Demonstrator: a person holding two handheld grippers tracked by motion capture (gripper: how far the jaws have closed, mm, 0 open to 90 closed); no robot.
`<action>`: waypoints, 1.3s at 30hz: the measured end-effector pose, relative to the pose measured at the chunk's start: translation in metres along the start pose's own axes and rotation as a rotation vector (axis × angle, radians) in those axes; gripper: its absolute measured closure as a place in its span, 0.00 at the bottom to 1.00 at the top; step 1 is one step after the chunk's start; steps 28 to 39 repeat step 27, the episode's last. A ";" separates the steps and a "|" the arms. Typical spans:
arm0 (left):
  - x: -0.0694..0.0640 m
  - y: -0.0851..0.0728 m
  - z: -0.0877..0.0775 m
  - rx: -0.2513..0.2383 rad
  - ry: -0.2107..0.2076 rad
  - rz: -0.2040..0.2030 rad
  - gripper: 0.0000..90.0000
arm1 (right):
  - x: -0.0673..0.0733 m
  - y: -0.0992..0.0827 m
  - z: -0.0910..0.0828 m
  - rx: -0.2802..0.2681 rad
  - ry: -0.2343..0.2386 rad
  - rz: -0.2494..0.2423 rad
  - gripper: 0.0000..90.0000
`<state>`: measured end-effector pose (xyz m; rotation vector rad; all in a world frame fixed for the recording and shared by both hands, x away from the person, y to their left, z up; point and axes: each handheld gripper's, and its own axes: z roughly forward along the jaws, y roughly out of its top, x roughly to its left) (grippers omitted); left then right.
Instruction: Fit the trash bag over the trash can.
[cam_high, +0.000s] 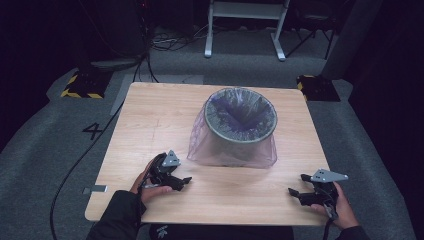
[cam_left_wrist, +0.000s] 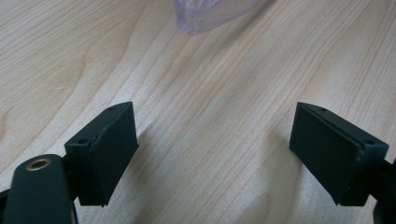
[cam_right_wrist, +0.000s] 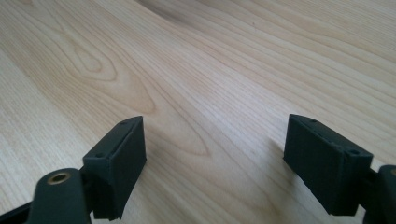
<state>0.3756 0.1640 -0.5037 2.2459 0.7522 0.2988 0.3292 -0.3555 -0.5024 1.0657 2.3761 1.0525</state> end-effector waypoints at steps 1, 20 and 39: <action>0.000 0.000 0.000 0.000 0.000 0.000 0.16 | 0.000 -0.002 -0.002 -0.004 -0.008 0.005 0.23; 0.000 0.001 0.001 0.002 -0.005 0.004 0.16 | -0.003 -0.006 -0.005 0.002 -0.031 0.024 0.17; 0.000 0.001 0.001 0.002 -0.005 0.003 0.16 | -0.003 -0.006 -0.005 0.001 -0.029 0.024 0.17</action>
